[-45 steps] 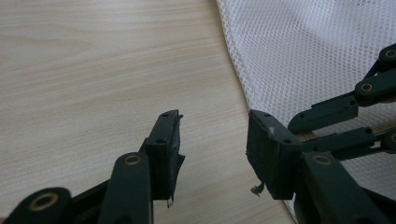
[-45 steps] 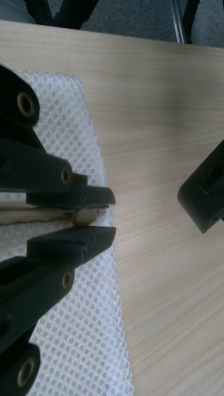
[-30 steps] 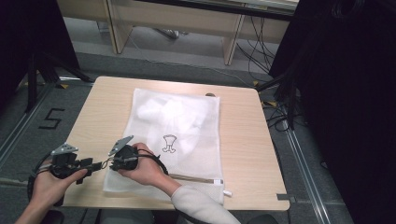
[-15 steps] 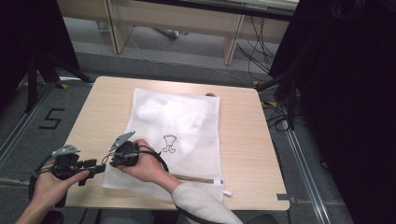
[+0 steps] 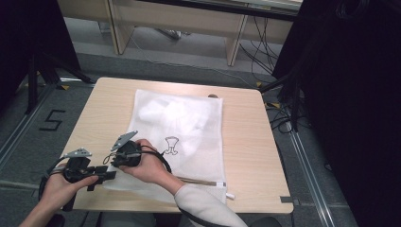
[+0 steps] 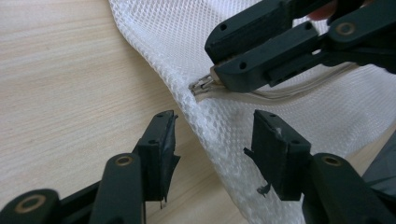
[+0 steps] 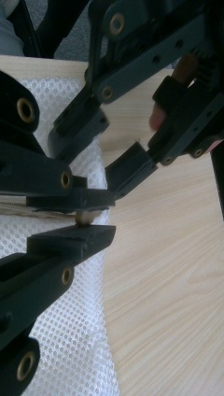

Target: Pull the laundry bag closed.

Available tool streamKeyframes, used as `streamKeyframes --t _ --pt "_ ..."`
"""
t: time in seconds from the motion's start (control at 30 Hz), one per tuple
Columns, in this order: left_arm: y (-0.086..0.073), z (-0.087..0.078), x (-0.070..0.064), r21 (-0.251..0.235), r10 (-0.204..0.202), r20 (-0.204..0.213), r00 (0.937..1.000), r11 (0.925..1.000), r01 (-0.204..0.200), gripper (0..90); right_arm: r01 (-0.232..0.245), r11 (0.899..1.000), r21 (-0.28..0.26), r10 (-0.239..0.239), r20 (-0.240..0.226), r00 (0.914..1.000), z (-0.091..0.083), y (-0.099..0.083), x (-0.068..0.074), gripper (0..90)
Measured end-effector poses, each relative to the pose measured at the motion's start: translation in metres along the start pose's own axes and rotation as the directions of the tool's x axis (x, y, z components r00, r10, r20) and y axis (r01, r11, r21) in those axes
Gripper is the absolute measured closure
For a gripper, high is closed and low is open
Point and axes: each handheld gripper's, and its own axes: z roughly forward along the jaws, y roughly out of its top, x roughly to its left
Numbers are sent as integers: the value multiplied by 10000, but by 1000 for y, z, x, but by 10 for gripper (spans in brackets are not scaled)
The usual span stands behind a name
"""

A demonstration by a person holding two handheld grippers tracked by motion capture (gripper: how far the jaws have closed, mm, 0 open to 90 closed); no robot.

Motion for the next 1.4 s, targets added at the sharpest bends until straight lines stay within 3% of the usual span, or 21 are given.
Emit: streamKeyframes --t 0.13,0.17,0.23,0.27,0.37,0.57,0.6,0.77,0.83,0.87,0.93,1.0,1.4 --pt "1 7 1 252 -267 215 9994 9993 261 520 -214 9998 -48 214 -41 9998 -3 1 3 821" --pt "1 8 1 350 -318 291 9991 9989 308 524 52 10000 -46 -52 -35 10000 -4 2 1 821" --pt "1 10 1 425 -369 383 9986 9985 353 554 -76 9999 -91 75 -37 10000 -6 2 4 821" --pt "1 10 1 425 -369 383 9986 9985 353 570 94 9999 -142 -94 -11 10000 -6 2 4 821" --pt "2 10 1 288 -661 687 9954 9975 642 652 130 9998 -128 -130 -30 9999 -10 3 4 821" --pt "1 10 1 57 -1000 884 9911 9950 999 800 169 9998 -88 -169 -54 9998 -15 0 4 821" --pt "1 9 1 190 -1056 989 9895 9944 1043 816 209 9997 -85 -210 -64 9998 -16 -1 4 821" --pt "2 9 -1 161 -1010 919 9906 9949 999 839 345 9994 53 -345 -11 9994 -21 -4 5 821" --pt "3 9 -2 134 -1039 885 9906 9946 1031 844 157 9998 106 -157 -7 9999 -22 -6 6 821" --pt "3 9 -2 173 -1059 915 9902 9943 1048 847 318 9994 101 -317 -8 9995 -23 -6 4 821" --pt "3 9 -3 166 -1113 920 9895 9938 1103 850 87 9999 138 -87 -37 10000 -23 -8 6 821" --pt "3 10 -4 105 -1133 829 9901 9936 1128 852 276 9995 158 -275 -56 9996 -23 -10 5 822" --pt "4 7 -3 131 -1324 1089 9852 9912 1318 856 122 9995 296 -119 -99 9999 -21 -16 4 823"
